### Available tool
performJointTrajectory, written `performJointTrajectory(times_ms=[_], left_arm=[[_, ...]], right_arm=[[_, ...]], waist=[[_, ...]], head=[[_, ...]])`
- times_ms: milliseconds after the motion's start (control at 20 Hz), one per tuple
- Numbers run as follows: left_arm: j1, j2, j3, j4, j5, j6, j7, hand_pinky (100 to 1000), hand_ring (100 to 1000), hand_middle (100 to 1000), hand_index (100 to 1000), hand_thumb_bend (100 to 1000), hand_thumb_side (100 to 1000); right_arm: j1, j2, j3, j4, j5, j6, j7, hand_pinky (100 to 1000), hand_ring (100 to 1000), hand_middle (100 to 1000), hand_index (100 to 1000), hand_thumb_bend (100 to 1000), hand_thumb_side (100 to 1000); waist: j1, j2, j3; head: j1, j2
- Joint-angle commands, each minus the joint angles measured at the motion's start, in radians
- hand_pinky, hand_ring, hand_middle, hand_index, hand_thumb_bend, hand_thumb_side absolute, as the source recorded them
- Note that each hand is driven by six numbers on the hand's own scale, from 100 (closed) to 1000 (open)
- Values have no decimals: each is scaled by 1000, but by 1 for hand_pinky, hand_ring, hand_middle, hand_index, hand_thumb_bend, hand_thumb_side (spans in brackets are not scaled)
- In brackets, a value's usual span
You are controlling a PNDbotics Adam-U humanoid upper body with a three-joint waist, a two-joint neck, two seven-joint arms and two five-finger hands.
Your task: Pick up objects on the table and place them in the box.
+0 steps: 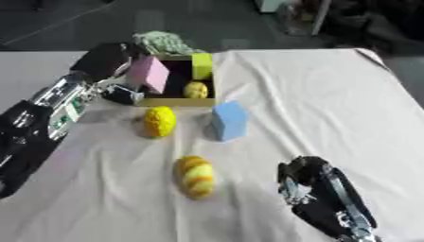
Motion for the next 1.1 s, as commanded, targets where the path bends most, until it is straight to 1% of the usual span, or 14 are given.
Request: performJointTrajectory(times_ms=[50,250,450,500,550,600,700,800,1000,1100], left_arm=[[-22,6,7,2,-41,-7,-34,798,757,755,925,220,307],[-18,2,8,8,-83,-22,-80,808,772,781,940,274,330],[-16,0,9,6,-106,-30,-99,813,779,798,947,308,344],[-16,-1,9,5,-110,-29,-101,813,779,800,948,308,345],[-17,-1,10,4,-114,-27,-101,810,777,800,949,263,334],[-17,-2,11,4,-117,-20,-97,808,775,798,950,250,330],[-17,-3,12,5,-124,-4,-91,807,774,798,954,235,333],[-18,-4,11,9,-132,9,-92,805,772,799,959,243,343],[-21,-7,8,16,-166,30,-113,800,767,803,967,303,374],[-23,-9,8,16,-186,38,-125,806,775,818,973,360,391]], right_arm=[[-10,-5,-1,-14,-4,-2,3,393,325,266,527,100,288],[-9,-5,-1,-14,-3,-2,2,393,323,265,526,100,287],[-9,-5,-2,-13,-2,-2,1,393,322,264,526,100,287],[-9,-5,-2,-13,-2,-2,1,393,321,264,526,100,287],[-8,-5,-2,-12,-1,-2,0,393,321,264,526,100,287],[-8,-5,-1,-12,-1,-2,1,393,321,263,526,100,287],[-9,-5,-1,-12,-1,-2,1,393,320,263,526,100,287],[-9,-5,-1,-12,-1,-2,1,393,319,262,526,100,287],[-9,-4,-1,-12,-1,-2,2,393,318,261,526,100,287],[-9,-4,0,-11,-1,-2,2,393,316,260,526,100,287]], waist=[[2,-18,-1],[2,-18,0],[1,-18,0],[1,-18,0],[1,-18,1],[1,-18,1],[0,-18,0],[0,-18,0],[0,-19,-1],[0,-19,-2]], head=[[-1,-13],[-2,-12],[-2,-9],[-2,-9],[-2,-9],[-2,-9],[-1,-9],[0,-9],[2,-8],[2,-9]])
